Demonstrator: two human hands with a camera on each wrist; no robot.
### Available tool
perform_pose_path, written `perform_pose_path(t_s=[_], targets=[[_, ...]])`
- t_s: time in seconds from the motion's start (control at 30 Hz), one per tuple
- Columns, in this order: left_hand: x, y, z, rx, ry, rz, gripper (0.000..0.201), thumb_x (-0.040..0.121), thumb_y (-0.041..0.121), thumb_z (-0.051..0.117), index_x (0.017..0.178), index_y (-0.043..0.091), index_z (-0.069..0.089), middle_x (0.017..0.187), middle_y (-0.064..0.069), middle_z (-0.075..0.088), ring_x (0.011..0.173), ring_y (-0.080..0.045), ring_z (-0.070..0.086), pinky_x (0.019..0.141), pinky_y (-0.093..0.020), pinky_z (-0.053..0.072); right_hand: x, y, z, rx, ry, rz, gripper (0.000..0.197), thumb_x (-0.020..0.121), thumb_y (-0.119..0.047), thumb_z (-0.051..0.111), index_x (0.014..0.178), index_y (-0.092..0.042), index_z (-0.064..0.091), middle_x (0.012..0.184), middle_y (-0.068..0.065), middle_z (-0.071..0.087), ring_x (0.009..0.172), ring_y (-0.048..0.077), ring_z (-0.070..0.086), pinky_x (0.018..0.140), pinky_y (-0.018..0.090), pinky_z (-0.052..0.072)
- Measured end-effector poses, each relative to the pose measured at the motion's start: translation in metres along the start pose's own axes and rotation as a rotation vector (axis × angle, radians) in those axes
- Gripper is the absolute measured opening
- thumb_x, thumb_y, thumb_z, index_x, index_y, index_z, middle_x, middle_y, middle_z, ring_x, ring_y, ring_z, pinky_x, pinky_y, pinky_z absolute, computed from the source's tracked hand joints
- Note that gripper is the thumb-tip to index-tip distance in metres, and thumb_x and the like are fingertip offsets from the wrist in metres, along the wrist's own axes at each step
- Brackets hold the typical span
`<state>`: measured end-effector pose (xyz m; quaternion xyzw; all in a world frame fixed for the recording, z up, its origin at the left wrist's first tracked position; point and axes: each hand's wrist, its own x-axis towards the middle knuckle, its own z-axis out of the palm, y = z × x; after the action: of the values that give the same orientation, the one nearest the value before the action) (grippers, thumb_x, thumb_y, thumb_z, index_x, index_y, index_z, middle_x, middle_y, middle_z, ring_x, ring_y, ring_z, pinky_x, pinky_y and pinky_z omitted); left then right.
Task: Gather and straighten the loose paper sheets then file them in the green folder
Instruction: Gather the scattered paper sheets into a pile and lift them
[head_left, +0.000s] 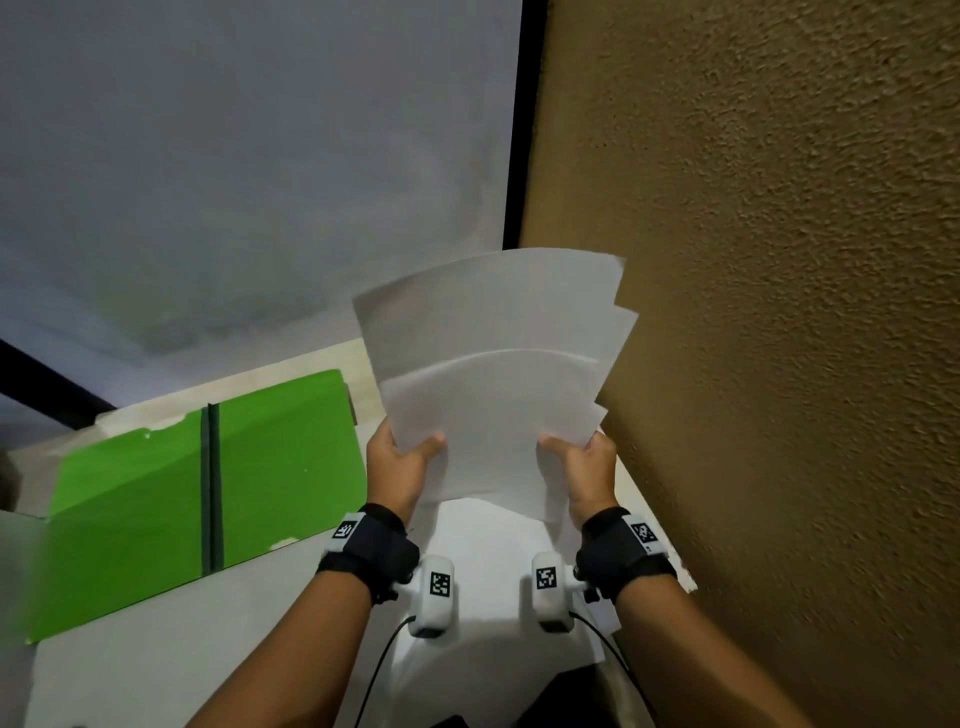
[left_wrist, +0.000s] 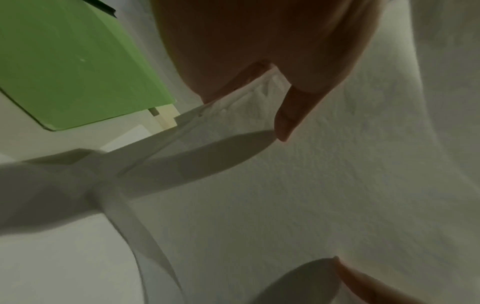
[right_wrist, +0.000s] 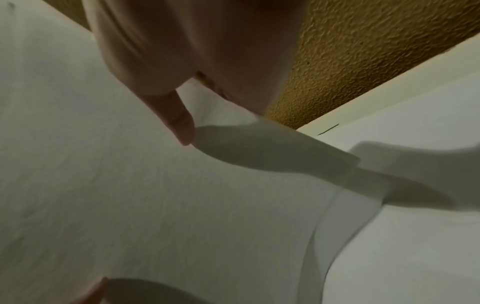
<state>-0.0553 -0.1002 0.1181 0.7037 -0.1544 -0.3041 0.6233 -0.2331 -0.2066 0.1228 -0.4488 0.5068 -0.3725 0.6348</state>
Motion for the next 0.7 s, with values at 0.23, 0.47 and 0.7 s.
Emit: perform_pose_path(t_s=[0.23, 0.47, 0.7], targets=[[-0.001, -0.014, -0.013, 0.005, -0.03, -0.083, 0.054, 0.067, -0.01, 0.081, 0.117, 0.002, 0.062, 0.11, -0.011, 0.074, 0.102, -0.028, 0.072, 0.093, -0.048, 0.056, -0.006, 0.008, -0.012, 0.034, -0.055, 0.038, 0.047, 0.079, 0.013, 0.068, 0.115, -0.017, 0.065, 0.107, 0.001, 0.075, 0.104, 0.021, 0.07, 0.075, 0.029, 0.057], [-0.008, -0.013, -0.008, -0.023, -0.093, -0.052, 0.058, 0.068, -0.013, 0.075, 0.117, 0.013, 0.06, 0.115, -0.005, 0.071, 0.107, -0.023, 0.067, 0.088, -0.037, 0.055, -0.01, 0.009, -0.008, -0.094, -0.058, 0.068, 0.035, 0.079, 0.01, 0.07, 0.093, -0.022, 0.068, 0.098, 0.001, 0.073, 0.095, 0.021, 0.067, 0.081, 0.035, 0.055], [-0.009, -0.014, -0.011, -0.028, -0.06, -0.039, 0.058, 0.064, -0.011, 0.073, 0.117, 0.007, 0.058, 0.114, -0.012, 0.069, 0.107, -0.029, 0.066, 0.093, -0.046, 0.055, -0.014, 0.008, -0.013, -0.117, -0.066, 0.044, 0.048, 0.076, 0.018, 0.061, 0.099, -0.025, 0.065, 0.1, 0.003, 0.069, 0.096, 0.019, 0.064, 0.082, 0.036, 0.054]])
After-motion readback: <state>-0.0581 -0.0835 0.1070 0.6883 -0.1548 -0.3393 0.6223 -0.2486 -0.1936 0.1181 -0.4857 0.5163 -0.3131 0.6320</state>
